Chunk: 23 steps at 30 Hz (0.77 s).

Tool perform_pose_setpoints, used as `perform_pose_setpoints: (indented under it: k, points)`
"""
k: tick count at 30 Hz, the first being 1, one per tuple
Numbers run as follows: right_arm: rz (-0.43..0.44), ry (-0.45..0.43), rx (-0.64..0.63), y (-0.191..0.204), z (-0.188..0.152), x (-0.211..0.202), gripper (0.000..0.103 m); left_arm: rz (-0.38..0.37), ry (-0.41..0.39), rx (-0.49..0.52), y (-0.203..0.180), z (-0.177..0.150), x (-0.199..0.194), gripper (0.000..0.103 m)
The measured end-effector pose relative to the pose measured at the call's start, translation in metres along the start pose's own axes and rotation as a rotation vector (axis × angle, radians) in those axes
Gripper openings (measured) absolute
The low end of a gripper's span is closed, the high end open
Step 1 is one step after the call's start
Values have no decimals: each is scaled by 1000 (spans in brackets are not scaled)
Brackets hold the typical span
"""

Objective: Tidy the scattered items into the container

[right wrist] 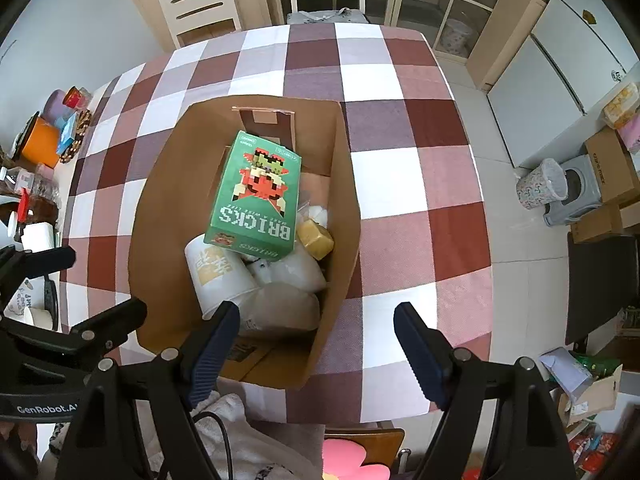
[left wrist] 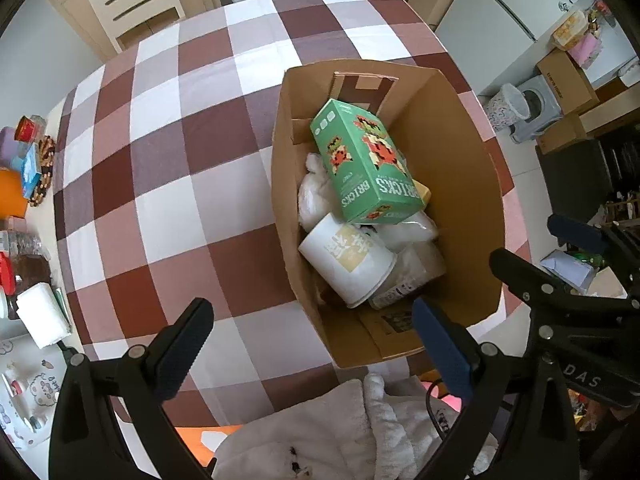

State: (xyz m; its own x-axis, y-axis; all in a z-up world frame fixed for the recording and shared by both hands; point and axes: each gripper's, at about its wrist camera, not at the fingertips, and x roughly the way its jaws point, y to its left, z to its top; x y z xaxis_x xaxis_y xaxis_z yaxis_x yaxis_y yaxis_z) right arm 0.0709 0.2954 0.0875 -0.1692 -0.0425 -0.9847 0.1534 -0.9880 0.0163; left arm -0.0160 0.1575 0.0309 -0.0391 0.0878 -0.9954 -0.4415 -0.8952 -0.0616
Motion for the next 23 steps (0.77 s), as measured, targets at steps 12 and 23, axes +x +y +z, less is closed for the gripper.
perform_pose_setpoints:
  k: [12, 23]
  points:
    - [3, 6, -3, 0, 3, 2, 82, 2, -1, 5, 2, 2, 1, 101]
    - [5, 9, -10, 0, 6, 4, 82, 5, -5, 2, 2, 4, 1, 101]
